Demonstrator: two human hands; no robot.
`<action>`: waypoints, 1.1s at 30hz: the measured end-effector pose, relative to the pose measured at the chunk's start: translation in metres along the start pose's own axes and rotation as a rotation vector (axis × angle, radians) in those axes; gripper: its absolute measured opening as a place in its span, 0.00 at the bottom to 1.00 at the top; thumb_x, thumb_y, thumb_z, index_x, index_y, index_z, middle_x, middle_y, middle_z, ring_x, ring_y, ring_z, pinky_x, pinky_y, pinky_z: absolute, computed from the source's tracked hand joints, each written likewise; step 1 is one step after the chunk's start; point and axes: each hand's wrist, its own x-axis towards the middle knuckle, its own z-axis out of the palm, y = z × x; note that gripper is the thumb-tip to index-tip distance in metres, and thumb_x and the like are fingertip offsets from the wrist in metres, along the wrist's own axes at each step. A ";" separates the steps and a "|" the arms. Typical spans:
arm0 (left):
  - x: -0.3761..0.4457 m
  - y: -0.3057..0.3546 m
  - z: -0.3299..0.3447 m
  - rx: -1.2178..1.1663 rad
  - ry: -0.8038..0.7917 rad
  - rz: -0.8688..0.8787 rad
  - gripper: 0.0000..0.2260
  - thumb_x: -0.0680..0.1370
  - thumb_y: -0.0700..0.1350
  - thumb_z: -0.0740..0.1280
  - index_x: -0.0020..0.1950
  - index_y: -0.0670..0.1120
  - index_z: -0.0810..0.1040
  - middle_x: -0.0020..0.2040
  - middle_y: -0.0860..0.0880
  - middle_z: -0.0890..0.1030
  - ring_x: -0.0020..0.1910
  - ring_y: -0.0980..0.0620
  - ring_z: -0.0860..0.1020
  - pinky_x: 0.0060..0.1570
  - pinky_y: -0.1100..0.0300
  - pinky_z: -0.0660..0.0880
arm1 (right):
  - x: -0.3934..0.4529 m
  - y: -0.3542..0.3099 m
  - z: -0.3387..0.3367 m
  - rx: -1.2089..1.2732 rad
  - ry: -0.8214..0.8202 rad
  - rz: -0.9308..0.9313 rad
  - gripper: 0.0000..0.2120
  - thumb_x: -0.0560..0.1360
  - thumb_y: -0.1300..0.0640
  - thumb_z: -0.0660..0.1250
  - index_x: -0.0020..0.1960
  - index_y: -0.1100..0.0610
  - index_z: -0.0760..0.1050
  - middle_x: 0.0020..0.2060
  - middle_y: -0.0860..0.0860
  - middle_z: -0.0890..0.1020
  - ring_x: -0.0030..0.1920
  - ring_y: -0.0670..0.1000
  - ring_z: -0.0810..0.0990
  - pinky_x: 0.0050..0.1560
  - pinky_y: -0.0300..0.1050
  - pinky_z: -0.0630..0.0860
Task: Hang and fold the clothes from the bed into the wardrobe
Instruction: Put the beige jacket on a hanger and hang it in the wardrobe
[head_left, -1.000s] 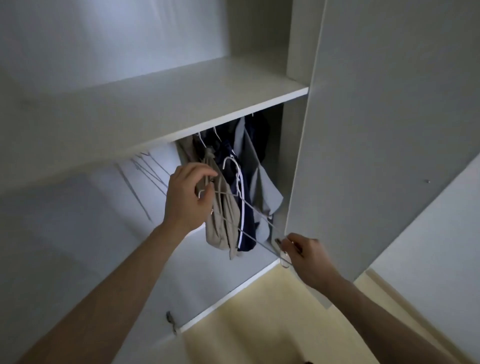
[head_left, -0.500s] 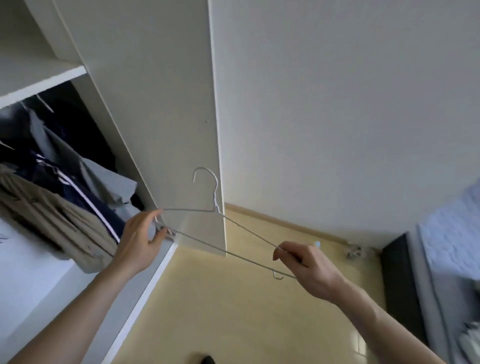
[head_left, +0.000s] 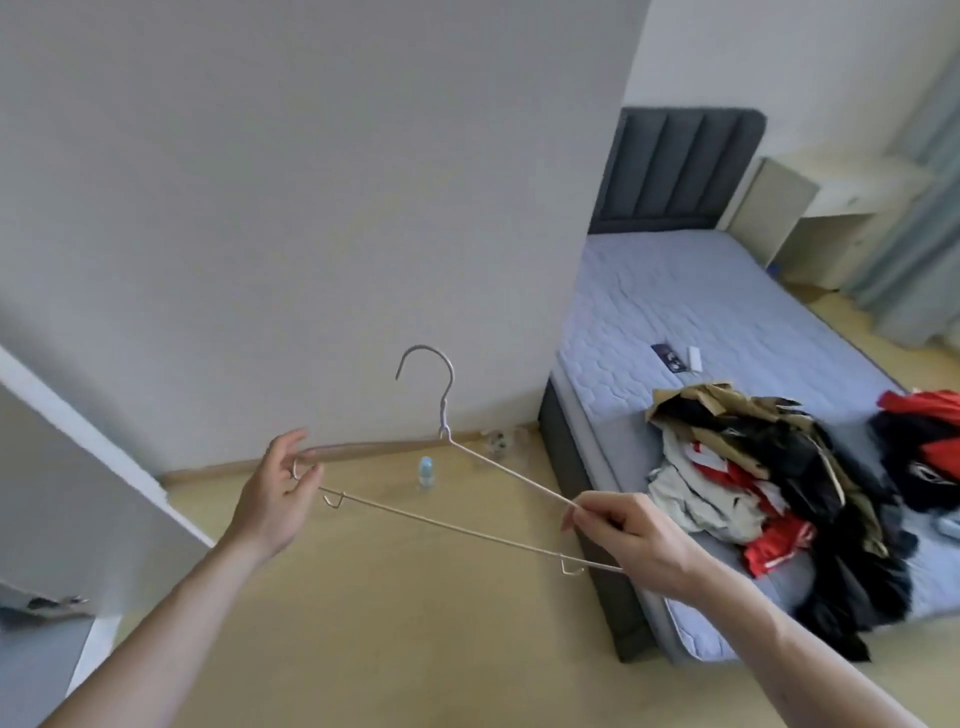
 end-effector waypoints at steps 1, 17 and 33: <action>0.006 0.013 0.021 0.022 -0.022 0.025 0.13 0.81 0.37 0.68 0.65 0.46 0.76 0.57 0.43 0.81 0.53 0.44 0.80 0.54 0.67 0.73 | -0.010 0.013 -0.014 -0.010 0.020 0.029 0.12 0.82 0.42 0.60 0.48 0.43 0.82 0.30 0.51 0.72 0.32 0.43 0.68 0.33 0.41 0.66; 0.112 0.170 0.353 0.033 -0.437 0.035 0.10 0.80 0.38 0.68 0.46 0.50 0.86 0.44 0.50 0.87 0.51 0.44 0.82 0.54 0.55 0.76 | -0.033 0.227 -0.151 -0.127 0.244 0.490 0.11 0.80 0.45 0.64 0.43 0.45 0.81 0.35 0.39 0.81 0.34 0.42 0.77 0.32 0.38 0.69; 0.225 0.229 0.658 0.403 -0.843 -0.172 0.12 0.79 0.39 0.64 0.60 0.47 0.82 0.61 0.47 0.83 0.61 0.46 0.80 0.63 0.57 0.75 | 0.025 0.443 -0.311 0.117 0.512 0.819 0.16 0.78 0.52 0.68 0.31 0.51 0.76 0.24 0.48 0.74 0.26 0.43 0.69 0.31 0.44 0.68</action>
